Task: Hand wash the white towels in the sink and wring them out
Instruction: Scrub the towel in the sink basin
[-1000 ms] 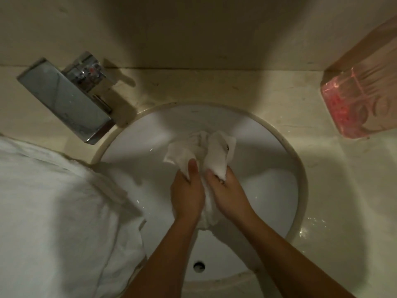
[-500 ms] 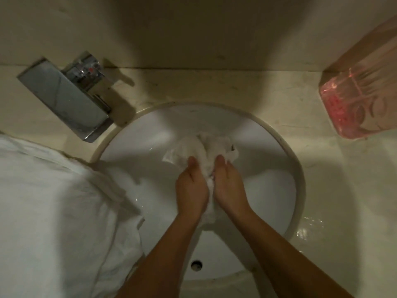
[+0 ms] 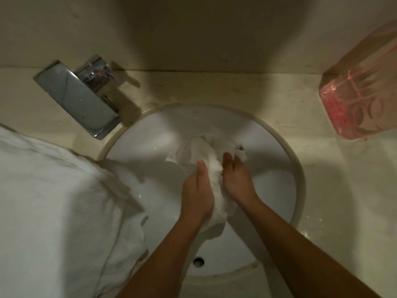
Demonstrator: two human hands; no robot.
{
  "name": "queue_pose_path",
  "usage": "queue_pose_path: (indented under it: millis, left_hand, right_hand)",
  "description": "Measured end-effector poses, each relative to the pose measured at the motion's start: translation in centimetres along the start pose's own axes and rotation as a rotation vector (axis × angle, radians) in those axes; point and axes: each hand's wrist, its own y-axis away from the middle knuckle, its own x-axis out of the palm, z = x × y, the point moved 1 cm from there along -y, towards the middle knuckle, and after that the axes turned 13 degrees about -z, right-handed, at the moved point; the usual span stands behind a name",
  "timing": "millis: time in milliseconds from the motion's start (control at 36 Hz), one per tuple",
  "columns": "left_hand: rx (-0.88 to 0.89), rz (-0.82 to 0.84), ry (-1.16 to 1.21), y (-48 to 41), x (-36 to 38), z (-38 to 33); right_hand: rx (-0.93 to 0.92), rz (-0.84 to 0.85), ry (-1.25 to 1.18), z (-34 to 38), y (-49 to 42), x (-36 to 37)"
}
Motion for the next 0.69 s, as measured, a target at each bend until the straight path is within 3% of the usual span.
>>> queue_pose_path:
  millis: [139,250,333,472,694]
  left_hand:
    - [0.026,-0.15,-0.285,-2.5,-3.4,1.7]
    - [0.106,-0.228,-0.485,-5.0,-3.9,1.9]
    - [0.092,-0.156,-0.388,-6.9,-2.3,0.1]
    - [-0.145,-0.115,-0.185,-9.4,-0.2,-2.0]
    - [-0.01,0.033,-0.069,-8.8,0.0,-1.2]
  right_hand:
    - [0.126,0.066,0.109,-1.8,-0.6,-3.3]
    - [0.141,-0.101,0.083,-1.7,-1.9,-4.5]
    - [0.201,-0.171,-0.071,0.4,-3.8,-3.2]
    - [0.184,-0.041,-0.11,1.8,-5.0,0.2]
    - [-0.11,0.05,-0.153,0.5,-3.9,-0.7]
